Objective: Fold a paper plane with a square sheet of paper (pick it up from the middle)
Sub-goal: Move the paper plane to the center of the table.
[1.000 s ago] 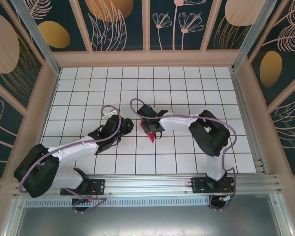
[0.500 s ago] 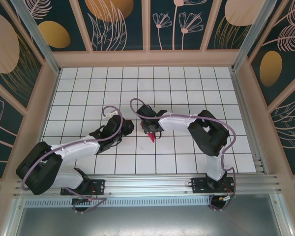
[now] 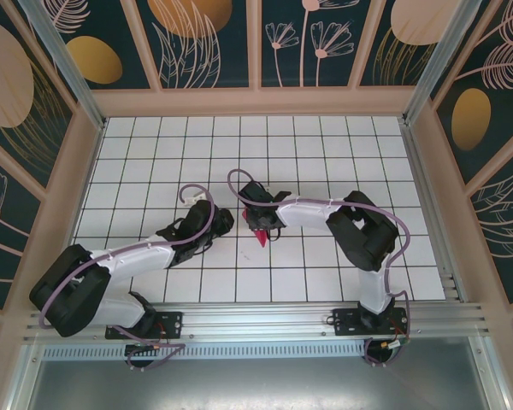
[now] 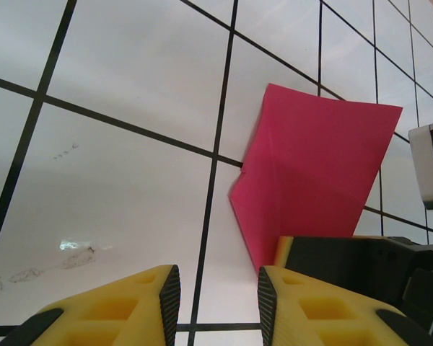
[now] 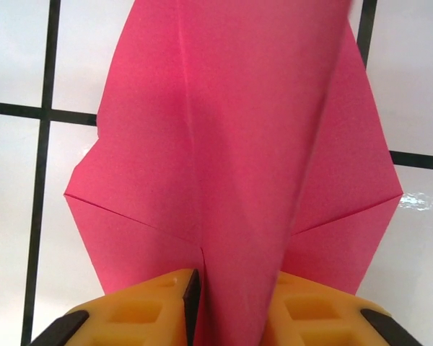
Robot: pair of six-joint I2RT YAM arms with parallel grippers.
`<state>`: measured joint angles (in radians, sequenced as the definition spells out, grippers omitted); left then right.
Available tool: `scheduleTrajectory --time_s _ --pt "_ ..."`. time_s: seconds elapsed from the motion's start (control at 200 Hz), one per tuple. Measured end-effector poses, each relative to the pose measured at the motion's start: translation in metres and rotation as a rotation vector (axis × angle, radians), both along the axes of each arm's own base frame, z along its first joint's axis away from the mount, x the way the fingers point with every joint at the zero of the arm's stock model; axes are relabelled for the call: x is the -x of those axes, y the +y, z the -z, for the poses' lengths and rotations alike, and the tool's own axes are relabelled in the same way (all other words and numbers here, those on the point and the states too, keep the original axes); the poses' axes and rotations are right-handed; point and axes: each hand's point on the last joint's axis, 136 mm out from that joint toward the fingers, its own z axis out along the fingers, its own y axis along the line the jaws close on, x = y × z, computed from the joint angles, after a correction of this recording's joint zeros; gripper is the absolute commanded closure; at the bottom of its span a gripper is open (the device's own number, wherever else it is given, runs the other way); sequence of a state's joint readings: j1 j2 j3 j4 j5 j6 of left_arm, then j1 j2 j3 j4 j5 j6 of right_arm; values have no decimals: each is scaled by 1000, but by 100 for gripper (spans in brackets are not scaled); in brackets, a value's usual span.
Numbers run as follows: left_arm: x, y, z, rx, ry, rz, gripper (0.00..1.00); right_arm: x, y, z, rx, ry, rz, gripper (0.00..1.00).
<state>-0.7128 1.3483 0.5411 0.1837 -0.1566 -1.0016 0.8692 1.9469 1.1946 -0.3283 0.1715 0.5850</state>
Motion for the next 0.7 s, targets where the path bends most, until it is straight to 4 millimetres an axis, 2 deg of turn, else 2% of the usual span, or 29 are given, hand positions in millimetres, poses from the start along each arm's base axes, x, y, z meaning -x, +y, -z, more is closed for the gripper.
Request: scheduleTrajectory --time_s 0.26,0.39,0.47,0.555,0.641,0.701 --pt "2 -2 3 2 13 12 63 -5 2 -3 -10 -10 2 82" --pt "1 -3 2 4 11 13 63 -21 -4 -6 -3 -13 5 82" --pt "0 -4 0 7 8 13 63 -40 -22 -7 11 -16 39 82" --pt "0 -4 0 8 7 13 63 -62 -50 -8 30 -16 90 80" --pt "0 -4 0 8 7 13 63 -77 -73 -7 46 -13 129 80" --pt "0 -4 0 8 7 13 63 -85 -82 -7 56 -11 138 80"
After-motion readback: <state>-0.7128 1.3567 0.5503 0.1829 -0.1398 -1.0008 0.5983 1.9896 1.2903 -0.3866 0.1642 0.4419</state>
